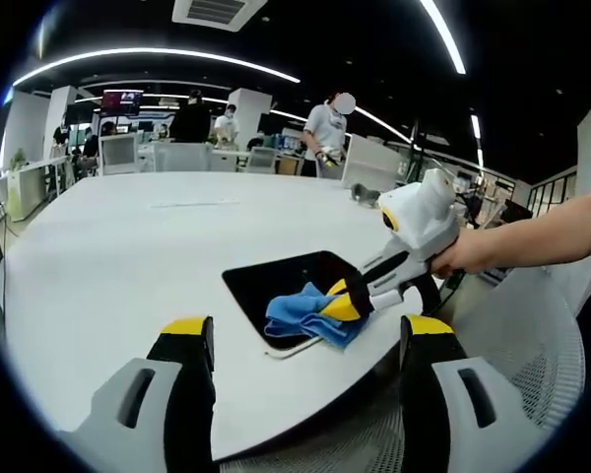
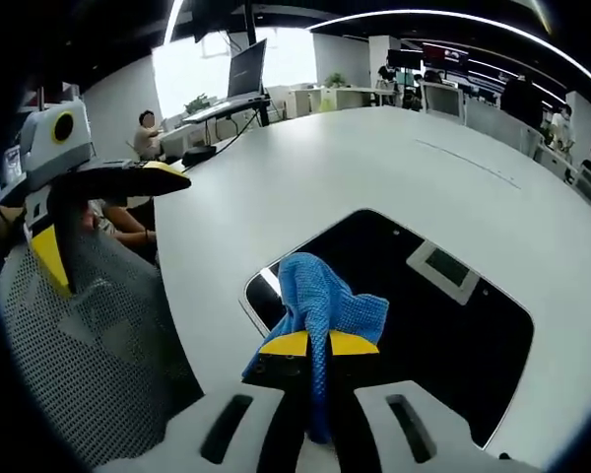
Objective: Wipe the mirror surface with the cleaning cloth until all visible marks leave the cleaned area.
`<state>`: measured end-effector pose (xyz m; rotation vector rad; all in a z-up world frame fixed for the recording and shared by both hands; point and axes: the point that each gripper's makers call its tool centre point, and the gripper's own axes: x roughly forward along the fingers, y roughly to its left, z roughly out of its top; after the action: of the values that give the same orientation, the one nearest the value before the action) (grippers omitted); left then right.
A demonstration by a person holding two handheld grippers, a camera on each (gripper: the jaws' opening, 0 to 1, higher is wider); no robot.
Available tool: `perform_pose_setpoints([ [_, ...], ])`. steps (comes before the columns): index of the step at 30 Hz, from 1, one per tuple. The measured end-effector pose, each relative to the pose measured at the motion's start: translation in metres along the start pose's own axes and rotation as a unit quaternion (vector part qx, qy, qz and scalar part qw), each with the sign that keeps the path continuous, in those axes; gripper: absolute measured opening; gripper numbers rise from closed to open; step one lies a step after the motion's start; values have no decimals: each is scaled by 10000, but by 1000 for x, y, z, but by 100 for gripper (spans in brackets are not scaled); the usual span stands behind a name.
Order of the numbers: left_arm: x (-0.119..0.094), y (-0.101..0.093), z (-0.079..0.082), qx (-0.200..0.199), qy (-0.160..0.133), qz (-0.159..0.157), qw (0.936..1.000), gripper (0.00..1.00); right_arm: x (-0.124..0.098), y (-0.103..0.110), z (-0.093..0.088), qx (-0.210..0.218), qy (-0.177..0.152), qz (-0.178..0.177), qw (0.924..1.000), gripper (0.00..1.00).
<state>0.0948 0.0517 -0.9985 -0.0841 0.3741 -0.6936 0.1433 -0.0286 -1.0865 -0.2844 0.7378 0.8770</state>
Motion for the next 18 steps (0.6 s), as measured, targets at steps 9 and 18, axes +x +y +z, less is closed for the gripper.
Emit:
perform_pose_setpoints([
  [9,0,0,0,-7,4,-1,10000,74,-2,3,-2,-19,-32,36,10000,0],
  [18,0,0,0,-6,9,7,10000,74,-3,4,-2,-43,-31,36,10000,0],
])
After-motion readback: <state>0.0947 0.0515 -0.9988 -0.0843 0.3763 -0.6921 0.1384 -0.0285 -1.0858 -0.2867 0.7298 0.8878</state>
